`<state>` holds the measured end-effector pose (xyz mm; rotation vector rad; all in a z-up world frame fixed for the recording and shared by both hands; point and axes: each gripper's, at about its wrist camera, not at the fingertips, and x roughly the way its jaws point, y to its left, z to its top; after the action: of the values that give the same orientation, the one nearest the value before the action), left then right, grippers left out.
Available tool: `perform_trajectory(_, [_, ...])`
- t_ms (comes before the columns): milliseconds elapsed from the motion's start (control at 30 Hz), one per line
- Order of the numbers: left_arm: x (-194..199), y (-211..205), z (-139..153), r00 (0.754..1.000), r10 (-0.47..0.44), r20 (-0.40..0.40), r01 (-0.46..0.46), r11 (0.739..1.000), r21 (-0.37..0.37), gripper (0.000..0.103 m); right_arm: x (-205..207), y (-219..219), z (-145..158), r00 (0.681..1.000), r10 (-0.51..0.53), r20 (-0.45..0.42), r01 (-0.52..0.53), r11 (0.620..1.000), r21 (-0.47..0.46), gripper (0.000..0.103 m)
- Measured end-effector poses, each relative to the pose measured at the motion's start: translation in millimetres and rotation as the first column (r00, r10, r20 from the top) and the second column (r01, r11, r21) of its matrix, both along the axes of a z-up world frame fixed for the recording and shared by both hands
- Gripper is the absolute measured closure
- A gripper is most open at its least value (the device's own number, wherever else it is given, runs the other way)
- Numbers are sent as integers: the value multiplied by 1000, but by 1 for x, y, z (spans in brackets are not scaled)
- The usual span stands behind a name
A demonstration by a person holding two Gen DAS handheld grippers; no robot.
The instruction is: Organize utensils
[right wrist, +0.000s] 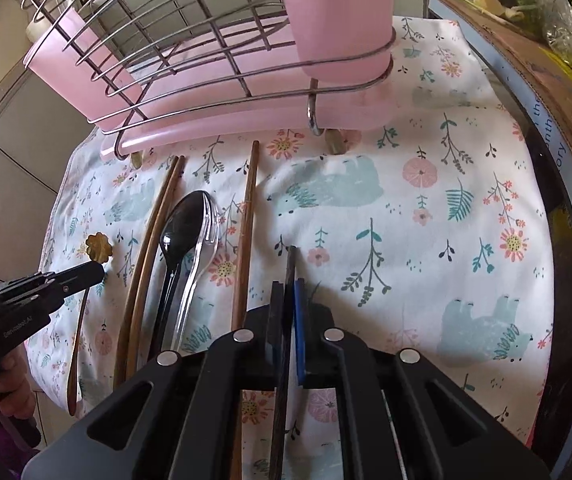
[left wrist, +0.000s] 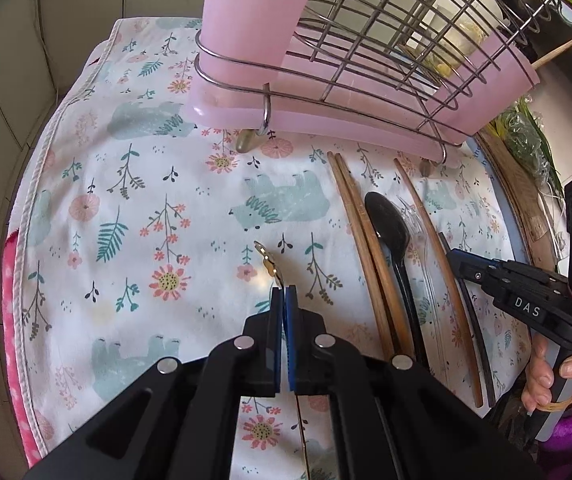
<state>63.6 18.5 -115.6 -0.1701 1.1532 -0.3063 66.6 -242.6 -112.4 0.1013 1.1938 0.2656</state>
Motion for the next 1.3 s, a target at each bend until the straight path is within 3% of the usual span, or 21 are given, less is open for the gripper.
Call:
perform_trajectory(167, [11, -4, -2, 999, -16, -41, 16, 1000, 4, 101, -1, 10, -1, 1000, 16, 12, -16, 999, -30, 97])
perform_trajectory(333, [9, -2, 5, 1000, -6, -3, 6, 1000, -3, 102, -7, -1, 1, 999, -14, 42, 13, 999, 33, 98])
perform_trajectory(533, [-6, 12, 43, 990, 40, 134, -29, 996, -81, 102, -22, -20, 31, 983, -57, 175, 30, 988, 152, 98])
perform_trajectory(700, [-22, 30, 83, 955, 107, 278, -65, 986, -156, 102, -38, -33, 73, 936, -80, 342, 9, 979, 205, 98])
perform_trajectory(933, [-36, 42, 152, 858, 182, 481, -92, 974, -205, 102, -51, -52, 154, 803, -142, 578, -11, 967, 254, 98])
perform_trajectory(1100, [-36, 47, 199, 772, 219, 597, -107, 970, -217, 102, -50, -69, 207, 656, -210, 725, -63, 942, 330, 98])
perform_trajectory(1233, [-34, 50, 231, 714, 253, 653, -109, 961, -253, 102, -39, -71, 233, 527, -231, 818, -99, 939, 329, 98])
perform_trajectory(1300, [-31, 50, 243, 686, 261, 679, -114, 961, -254, 102, -29, -70, 239, 485, -245, 840, -103, 937, 333, 98])
